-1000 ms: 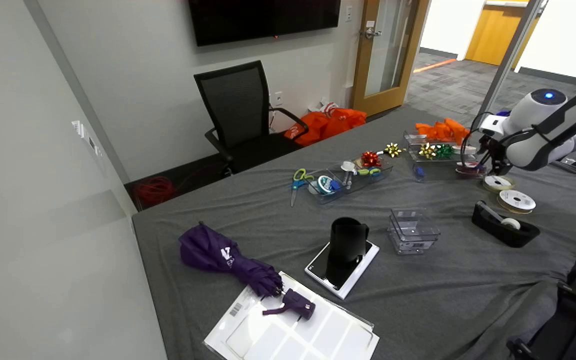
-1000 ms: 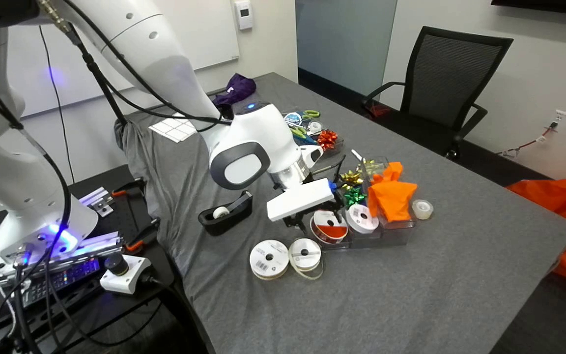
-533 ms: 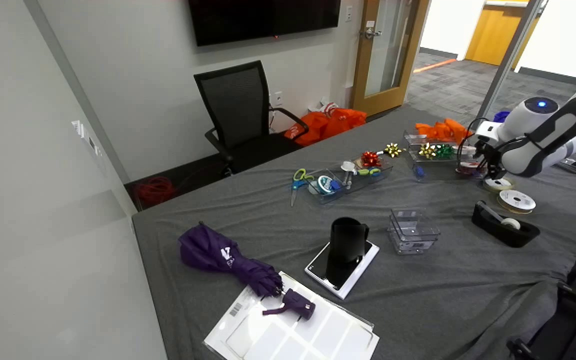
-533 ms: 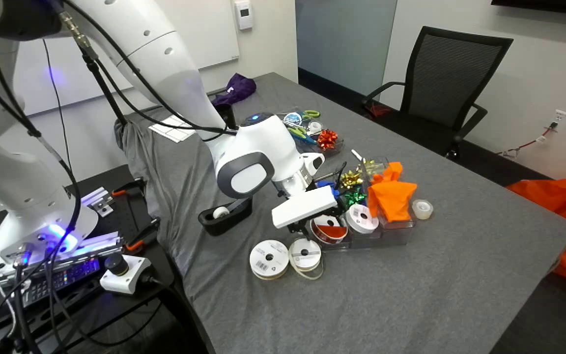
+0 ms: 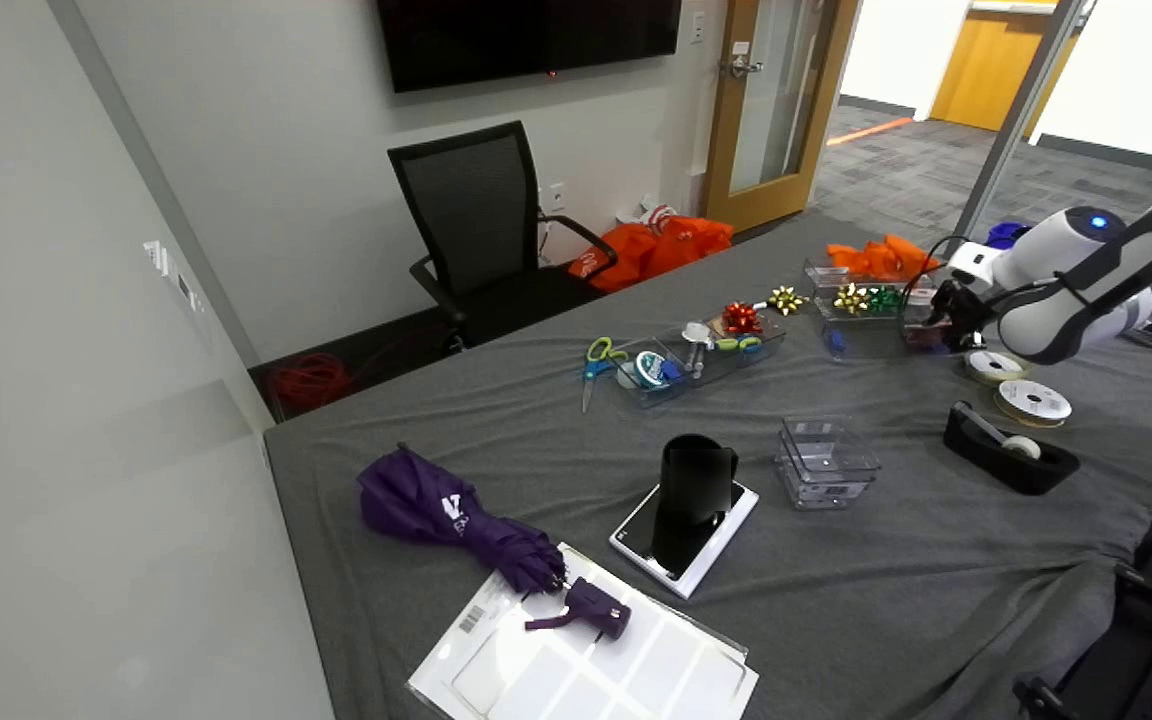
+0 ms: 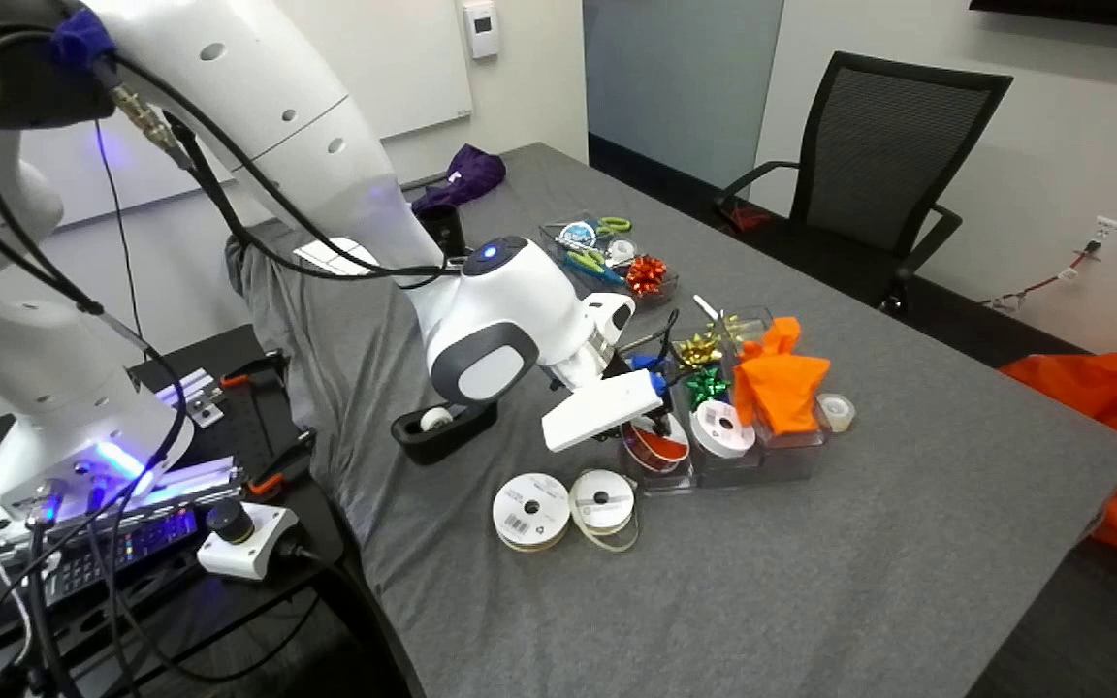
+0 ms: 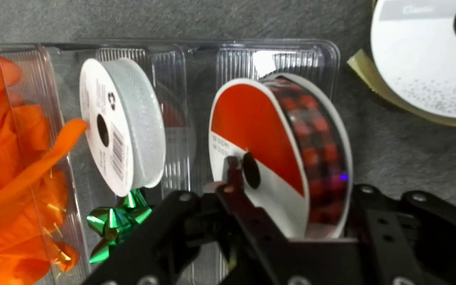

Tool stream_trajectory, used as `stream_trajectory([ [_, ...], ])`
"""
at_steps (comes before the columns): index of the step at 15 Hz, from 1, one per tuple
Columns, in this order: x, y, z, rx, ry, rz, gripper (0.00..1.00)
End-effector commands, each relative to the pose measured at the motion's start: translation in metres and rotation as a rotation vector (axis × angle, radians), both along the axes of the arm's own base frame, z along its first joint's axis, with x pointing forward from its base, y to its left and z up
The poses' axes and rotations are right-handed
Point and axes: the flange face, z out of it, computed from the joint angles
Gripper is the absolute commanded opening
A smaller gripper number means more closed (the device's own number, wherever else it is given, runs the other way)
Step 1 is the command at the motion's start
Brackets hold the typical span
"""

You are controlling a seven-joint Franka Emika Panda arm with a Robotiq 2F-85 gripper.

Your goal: Put the red disc in the stacked clear containers on the left.

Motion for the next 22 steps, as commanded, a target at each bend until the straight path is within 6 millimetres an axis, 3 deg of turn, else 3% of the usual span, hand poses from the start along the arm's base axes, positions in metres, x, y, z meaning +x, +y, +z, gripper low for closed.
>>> stream_trajectory([
  [1,-0.007,-0.007,0.000,0.002,-0.045,0.041,0.20],
  [3,-0.012,-0.011,0.007,-0.005,-0.059,0.042,0.09],
  [5,-0.016,-0.013,0.017,-0.017,-0.075,0.023,0.05],
  [11,-0.030,-0.003,0.054,0.037,-0.027,-0.135,0.07],
  [17,-0.032,0.054,0.117,0.201,0.079,-0.311,0.07],
  [22,-0.011,0.135,0.147,0.516,0.158,-0.397,0.07],
])
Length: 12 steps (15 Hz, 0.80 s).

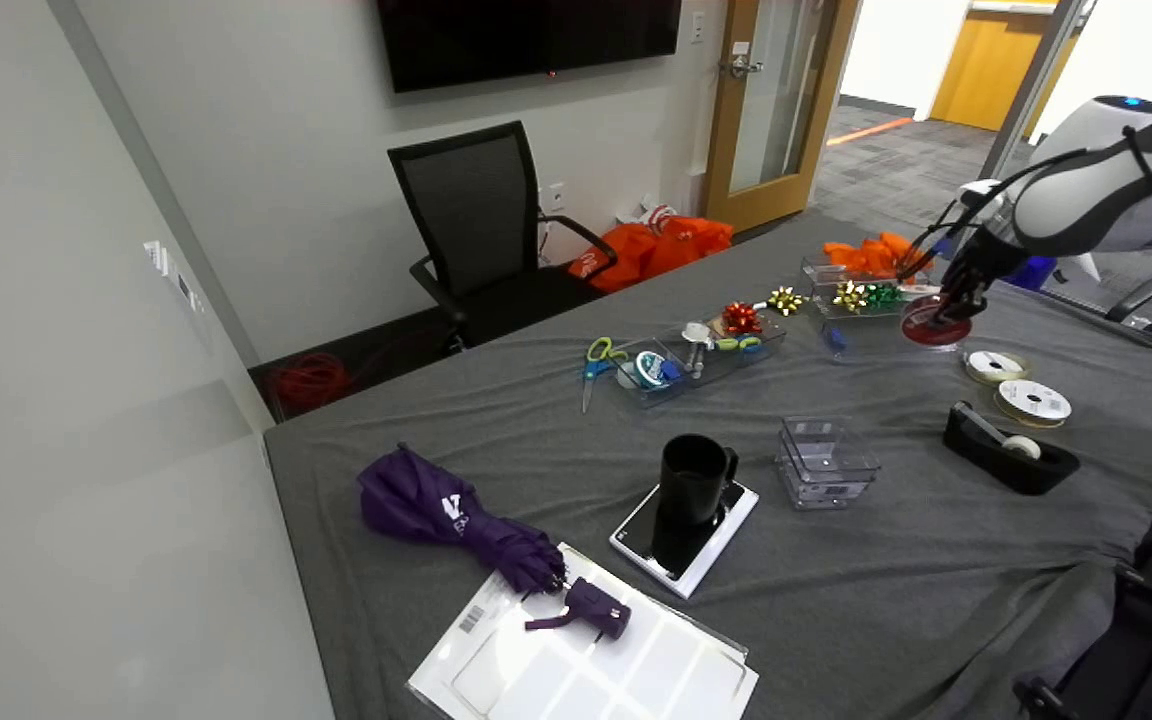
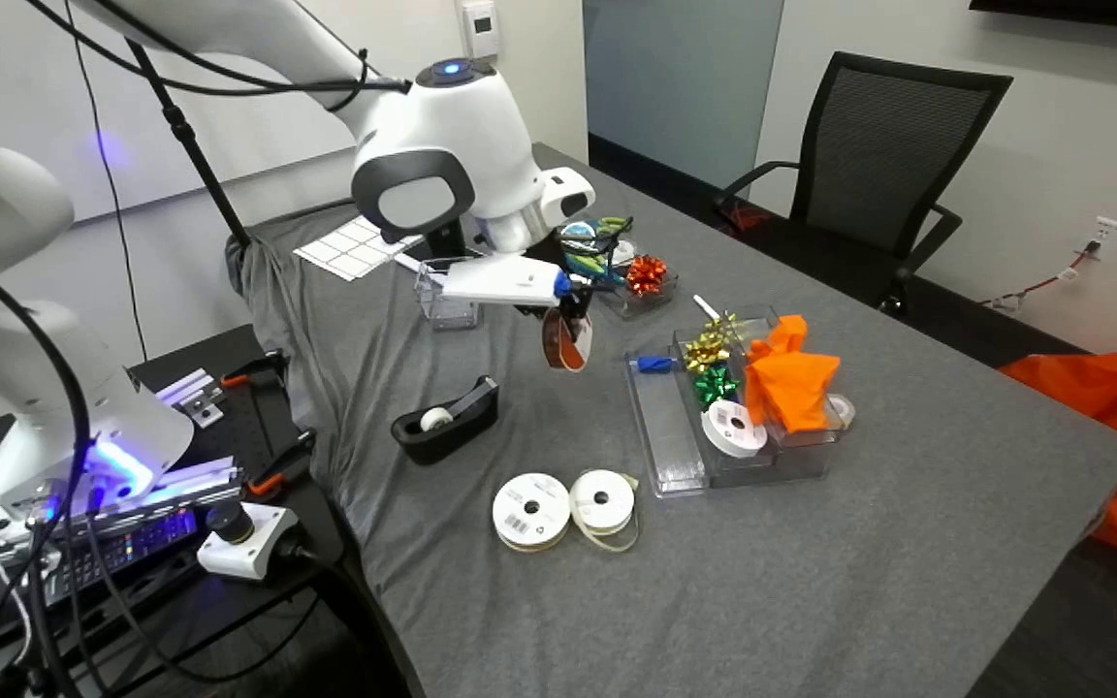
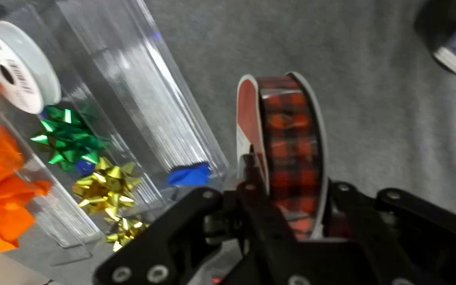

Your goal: Put the red disc in the stacked clear containers on the left.

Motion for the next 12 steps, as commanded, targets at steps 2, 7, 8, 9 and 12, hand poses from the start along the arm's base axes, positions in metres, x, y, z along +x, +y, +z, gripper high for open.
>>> stream_trajectory([
  [2,0.003,0.060,0.022,0.273,0.026,-0.060,0.07],
  [7,0.001,0.102,0.042,0.582,0.095,-0.156,0.07],
  [8,-0.003,0.103,0.043,0.609,0.117,-0.173,0.07],
  [9,-0.007,0.102,0.045,0.609,0.134,-0.185,0.07],
  [12,-0.001,0.100,0.042,0.593,0.129,-0.180,0.30],
])
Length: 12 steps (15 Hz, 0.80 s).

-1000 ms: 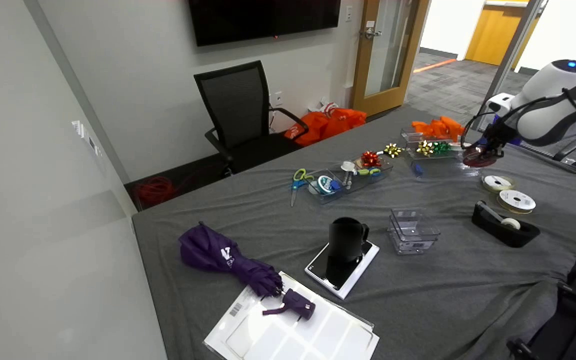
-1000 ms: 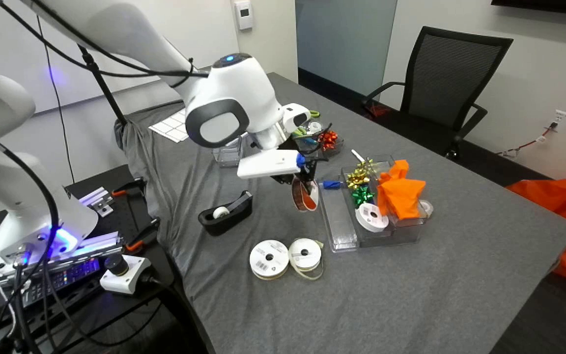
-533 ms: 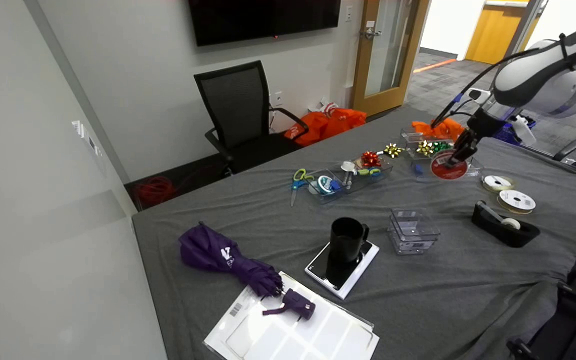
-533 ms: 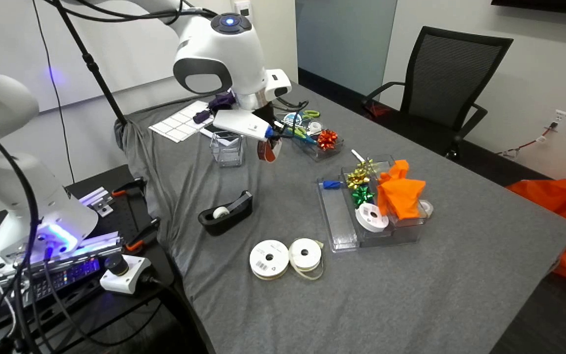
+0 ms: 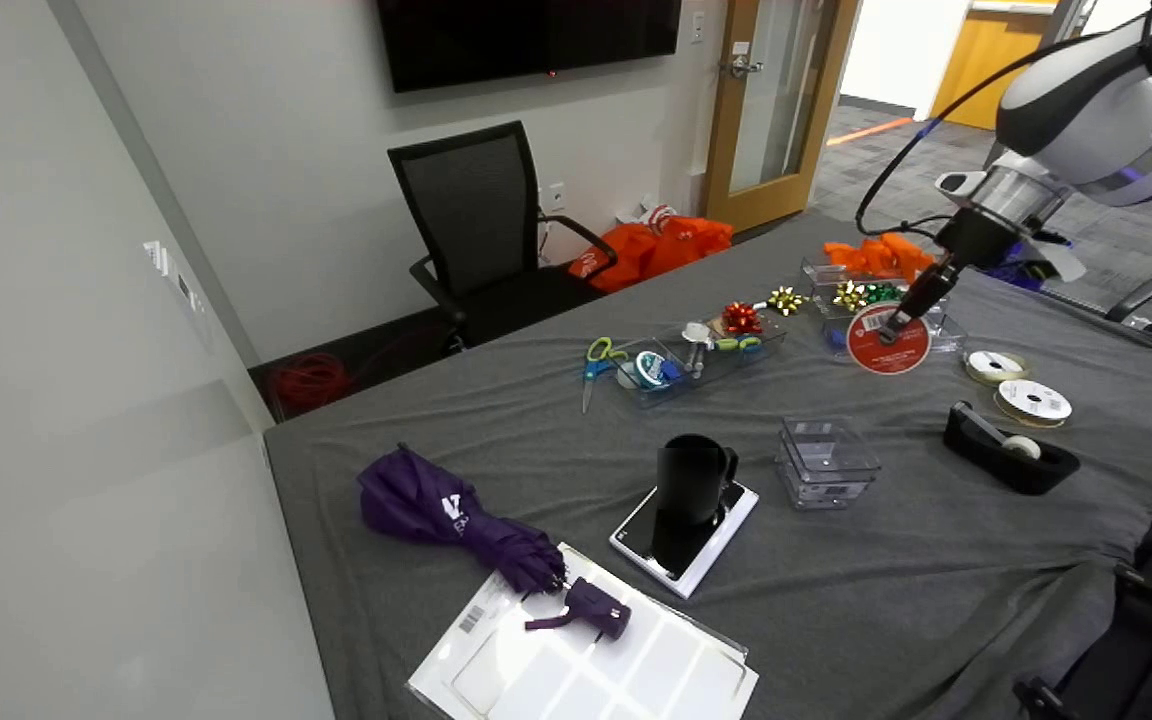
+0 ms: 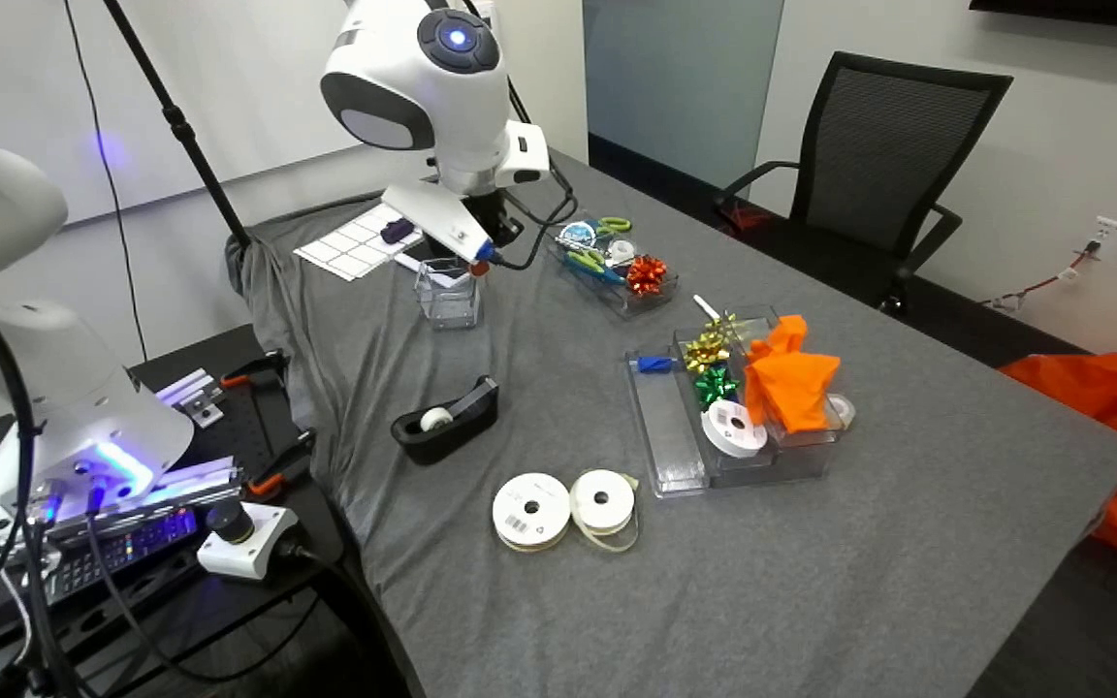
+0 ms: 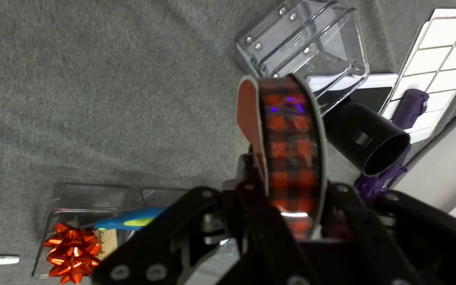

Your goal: Put the red disc in the stacked clear containers on the left.

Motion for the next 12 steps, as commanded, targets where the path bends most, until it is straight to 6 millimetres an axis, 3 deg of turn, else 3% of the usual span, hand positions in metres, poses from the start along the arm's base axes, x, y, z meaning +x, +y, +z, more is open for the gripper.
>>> stream_trajectory([
  [1,0.000,0.000,0.002,0.001,0.000,0.000,0.30],
  [3,0.000,0.000,0.002,0.002,0.002,0.001,0.30],
  [4,0.000,0.000,0.002,0.002,0.002,0.002,0.07],
  [7,0.001,0.018,-0.012,0.049,0.075,-0.035,0.07],
  [12,0.005,0.062,-0.042,0.155,0.194,-0.136,0.07],
])
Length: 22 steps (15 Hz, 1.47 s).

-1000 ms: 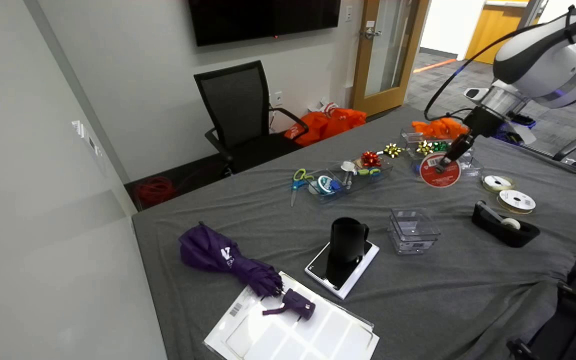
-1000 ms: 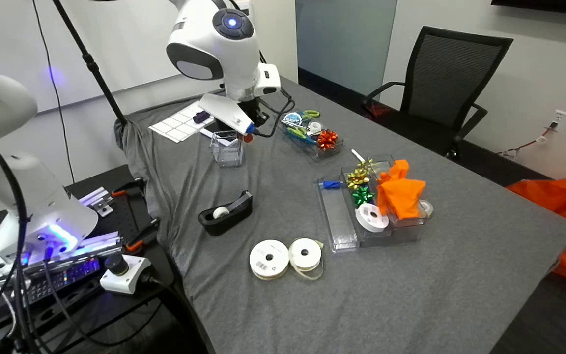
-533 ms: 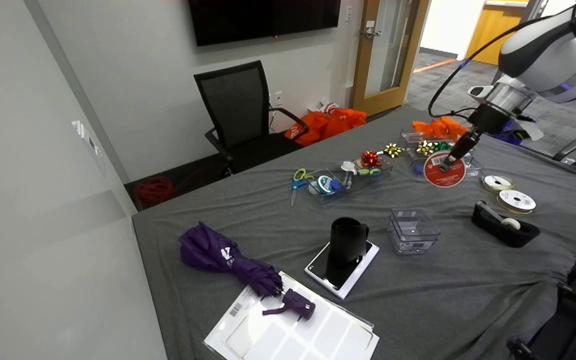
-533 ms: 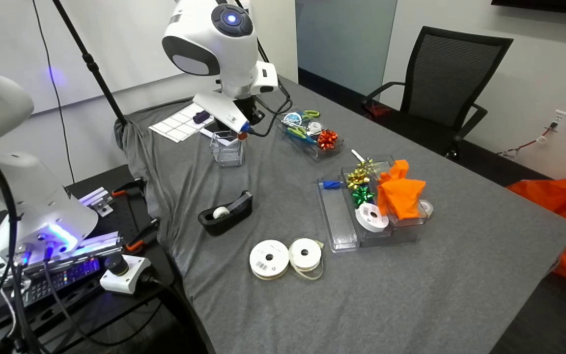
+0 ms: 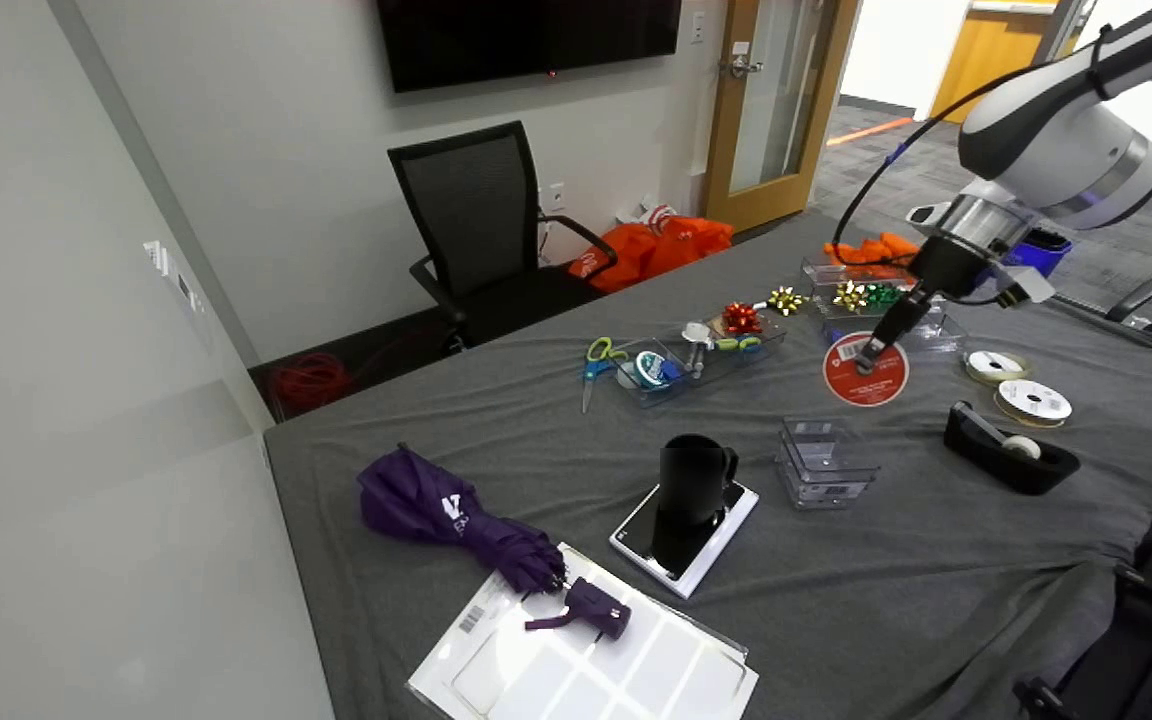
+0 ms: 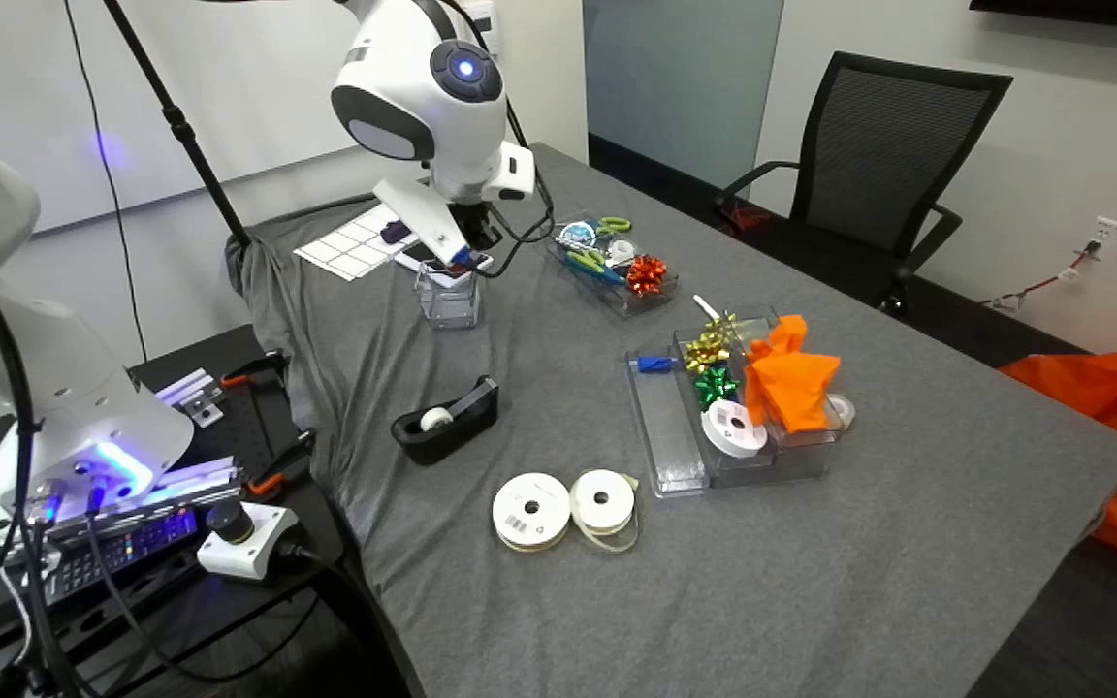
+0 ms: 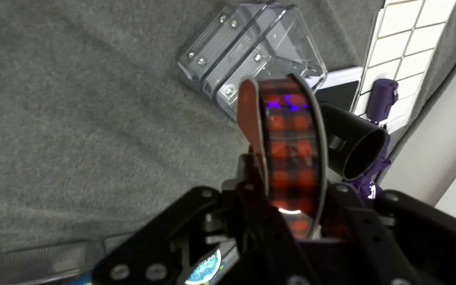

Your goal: Put the red disc in the stacked clear containers on the left.

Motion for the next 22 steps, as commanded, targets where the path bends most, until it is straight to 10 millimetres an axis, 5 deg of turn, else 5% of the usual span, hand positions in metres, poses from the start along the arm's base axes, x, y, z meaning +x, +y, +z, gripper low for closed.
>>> stream_trajectory([
  [1,0.002,0.023,-0.019,0.072,0.076,-0.082,0.07],
  [13,-0.001,0.046,-0.080,0.076,0.210,-0.200,0.07],
  [14,-0.002,0.047,-0.082,0.080,0.221,-0.199,0.55],
  [22,-0.011,0.049,-0.083,0.087,0.216,-0.171,0.99],
])
